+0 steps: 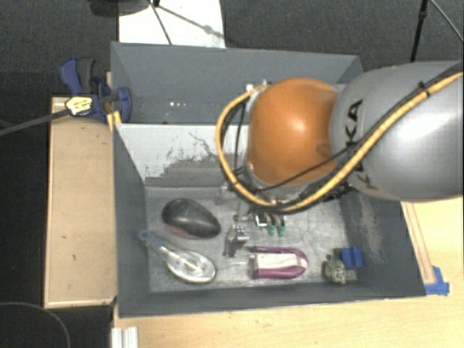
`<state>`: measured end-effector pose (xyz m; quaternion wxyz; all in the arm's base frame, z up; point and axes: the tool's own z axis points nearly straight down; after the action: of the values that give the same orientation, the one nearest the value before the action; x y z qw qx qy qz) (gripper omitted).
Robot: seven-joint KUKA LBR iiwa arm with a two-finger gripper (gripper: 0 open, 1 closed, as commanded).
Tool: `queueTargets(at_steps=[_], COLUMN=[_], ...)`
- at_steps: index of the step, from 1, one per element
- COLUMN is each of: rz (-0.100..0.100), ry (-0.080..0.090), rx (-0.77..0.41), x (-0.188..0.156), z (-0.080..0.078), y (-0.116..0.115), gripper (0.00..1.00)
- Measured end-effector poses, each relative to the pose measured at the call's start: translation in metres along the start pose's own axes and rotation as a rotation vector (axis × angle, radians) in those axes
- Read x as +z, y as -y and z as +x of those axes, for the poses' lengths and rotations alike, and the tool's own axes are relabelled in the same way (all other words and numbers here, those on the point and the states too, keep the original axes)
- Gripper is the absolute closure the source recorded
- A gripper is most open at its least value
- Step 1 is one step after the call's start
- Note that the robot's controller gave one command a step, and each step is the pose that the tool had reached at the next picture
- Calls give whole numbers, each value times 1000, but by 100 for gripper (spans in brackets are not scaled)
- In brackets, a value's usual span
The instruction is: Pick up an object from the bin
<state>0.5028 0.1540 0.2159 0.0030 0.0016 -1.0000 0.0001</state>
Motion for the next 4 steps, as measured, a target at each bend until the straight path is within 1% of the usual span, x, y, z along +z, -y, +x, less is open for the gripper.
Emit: queueTargets(at_steps=[1, 2, 3, 4], rz=[1, 0, -1, -3], ry=[3, 7, 7, 11], rx=[-124, -117, -114, -40], x=[136, 132, 132, 145], z=[-51, -51, -51, -18], y=[-12, -12, -12, -60], gripper=[0, 100, 0, 0])
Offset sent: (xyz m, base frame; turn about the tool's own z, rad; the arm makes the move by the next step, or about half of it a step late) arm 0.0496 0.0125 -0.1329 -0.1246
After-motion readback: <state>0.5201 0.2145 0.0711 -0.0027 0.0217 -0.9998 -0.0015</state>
